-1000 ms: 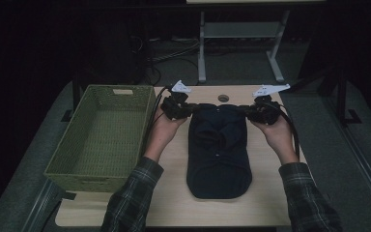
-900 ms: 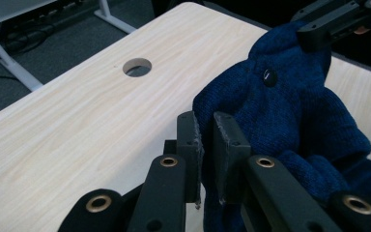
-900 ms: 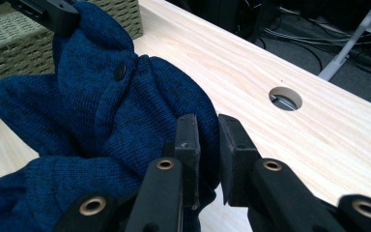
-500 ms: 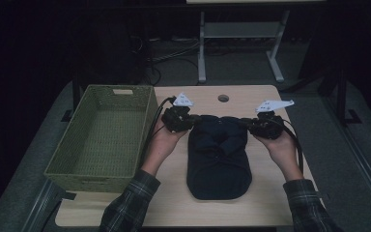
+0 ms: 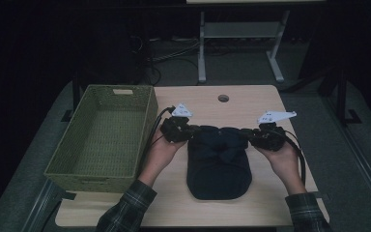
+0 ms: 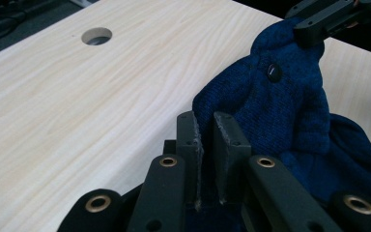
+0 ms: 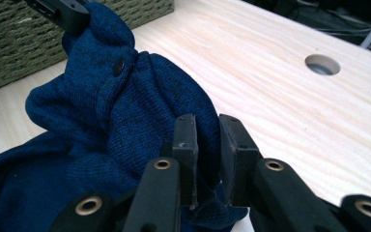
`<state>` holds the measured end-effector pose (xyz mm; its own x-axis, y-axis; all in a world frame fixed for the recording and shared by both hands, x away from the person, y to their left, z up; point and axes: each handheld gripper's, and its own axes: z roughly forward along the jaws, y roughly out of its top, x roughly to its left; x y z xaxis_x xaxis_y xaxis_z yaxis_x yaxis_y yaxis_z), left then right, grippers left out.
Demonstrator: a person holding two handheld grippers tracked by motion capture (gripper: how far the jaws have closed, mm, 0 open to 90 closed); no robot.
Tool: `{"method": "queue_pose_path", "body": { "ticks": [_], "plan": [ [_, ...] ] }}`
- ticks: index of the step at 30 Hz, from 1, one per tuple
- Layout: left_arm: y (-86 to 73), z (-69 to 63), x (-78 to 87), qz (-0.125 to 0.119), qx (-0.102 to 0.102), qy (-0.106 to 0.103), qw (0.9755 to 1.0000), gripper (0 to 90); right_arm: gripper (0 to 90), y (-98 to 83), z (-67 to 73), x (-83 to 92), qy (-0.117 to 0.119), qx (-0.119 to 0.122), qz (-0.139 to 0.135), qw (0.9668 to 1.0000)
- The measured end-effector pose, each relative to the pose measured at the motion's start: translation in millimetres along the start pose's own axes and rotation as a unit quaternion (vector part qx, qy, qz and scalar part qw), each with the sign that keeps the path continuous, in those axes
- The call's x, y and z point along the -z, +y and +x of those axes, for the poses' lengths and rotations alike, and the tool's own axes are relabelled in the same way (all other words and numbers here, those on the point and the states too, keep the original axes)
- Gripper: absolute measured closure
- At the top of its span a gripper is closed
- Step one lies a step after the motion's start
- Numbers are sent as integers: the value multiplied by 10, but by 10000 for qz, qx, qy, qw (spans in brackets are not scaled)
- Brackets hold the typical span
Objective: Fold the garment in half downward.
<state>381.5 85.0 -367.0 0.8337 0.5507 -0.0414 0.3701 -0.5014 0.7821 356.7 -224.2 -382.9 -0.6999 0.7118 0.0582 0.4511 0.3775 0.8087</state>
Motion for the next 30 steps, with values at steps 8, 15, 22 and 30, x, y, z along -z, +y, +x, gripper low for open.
{"method": "queue_pose_path", "body": {
  "ticks": [8,15,22,30],
  "plan": [
    [-129,-90,-17,24,11,-98,9999,817,774,-111,71,33,44,-2,29,10000],
    [-236,-174,-20,155,8,-255,9996,815,765,-248,176,74,100,2,93,9999],
    [-352,-274,-10,248,21,-434,9987,813,753,-412,273,111,133,-41,104,9998],
    [-501,-375,0,407,-33,-578,9975,811,747,-554,399,125,208,-29,215,9995]
  ]
}}
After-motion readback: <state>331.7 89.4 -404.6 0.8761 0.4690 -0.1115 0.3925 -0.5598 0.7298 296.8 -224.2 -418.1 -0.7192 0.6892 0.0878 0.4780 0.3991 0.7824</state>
